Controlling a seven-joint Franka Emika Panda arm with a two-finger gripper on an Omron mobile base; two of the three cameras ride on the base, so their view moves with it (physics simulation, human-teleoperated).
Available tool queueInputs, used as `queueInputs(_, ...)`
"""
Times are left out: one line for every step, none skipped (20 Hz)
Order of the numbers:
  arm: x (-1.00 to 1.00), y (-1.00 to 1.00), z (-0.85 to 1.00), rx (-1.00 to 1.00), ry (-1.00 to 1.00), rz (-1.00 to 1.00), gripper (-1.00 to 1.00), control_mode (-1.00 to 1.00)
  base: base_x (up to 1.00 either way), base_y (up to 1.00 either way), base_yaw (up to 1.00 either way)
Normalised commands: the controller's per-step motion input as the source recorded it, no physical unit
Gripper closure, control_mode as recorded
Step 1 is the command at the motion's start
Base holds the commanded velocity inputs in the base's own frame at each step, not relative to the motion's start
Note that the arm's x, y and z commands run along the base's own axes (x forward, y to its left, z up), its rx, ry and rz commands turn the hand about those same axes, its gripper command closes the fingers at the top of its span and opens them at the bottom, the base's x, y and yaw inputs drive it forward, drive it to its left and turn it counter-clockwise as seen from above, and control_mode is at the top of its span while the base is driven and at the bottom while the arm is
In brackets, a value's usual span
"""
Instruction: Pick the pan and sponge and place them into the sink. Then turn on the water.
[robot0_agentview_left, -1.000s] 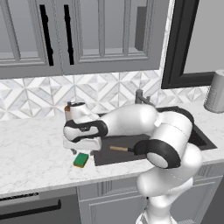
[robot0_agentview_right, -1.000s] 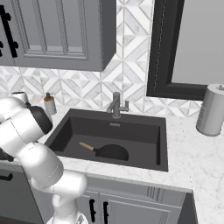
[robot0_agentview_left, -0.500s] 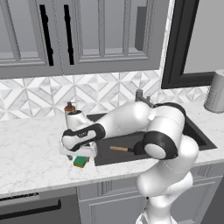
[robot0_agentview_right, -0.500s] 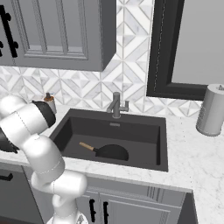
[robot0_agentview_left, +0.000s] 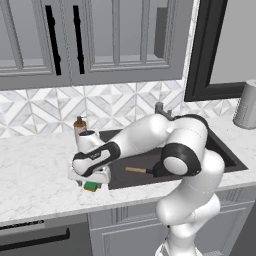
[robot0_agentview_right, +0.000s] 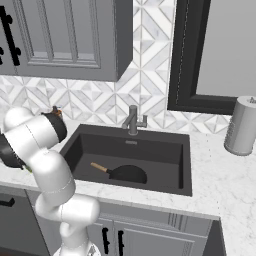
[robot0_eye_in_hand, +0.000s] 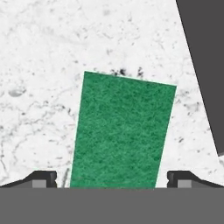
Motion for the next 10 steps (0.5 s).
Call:
queueInputs(0.00,0.00,-0.26,0.08,-0.11,0.00,-1.00,-1.00,0.00,0.00,0.00)
queueInputs(0.00,0.00,-0.26,0.08,-0.13,0.00,-1.00,-1.00,0.00,0.00,0.00)
queueInputs(0.00,0.00,-0.26,0.09,-0.17,0.01,-1.00,-1.00,0.00,0.00,0.00)
queueInputs(0.00,0.00,-0.30,0.08,-0.18,0.01,-1.00,-1.00,0.00,0.00,0.00)
queueInputs(0.00,0.00,-0.29,0.09,-0.18,0.01,-1.00,-1.00,0.00,0.00,0.00)
queueInputs(0.00,0.00,-0.29,0.13,-0.22,0.01,-1.00,-1.00,0.00,0.00,0.00)
queueInputs(0.00,0.00,-0.28,0.14,-0.23,0.02,-1.00,-1.00,0.00,0.00,0.00)
queueInputs(0.00,0.00,-0.29,0.13,-0.21,0.02,-1.00,-1.00,0.00,0.00,0.00)
queueInputs(0.00,0.00,-0.29,0.13,-0.19,0.01,-1.00,-1.00,0.00,0.00,0.00)
queueInputs(0.00,0.00,-0.31,0.10,-0.13,0.01,-1.00,-1.00,0.00,0.00,0.00)
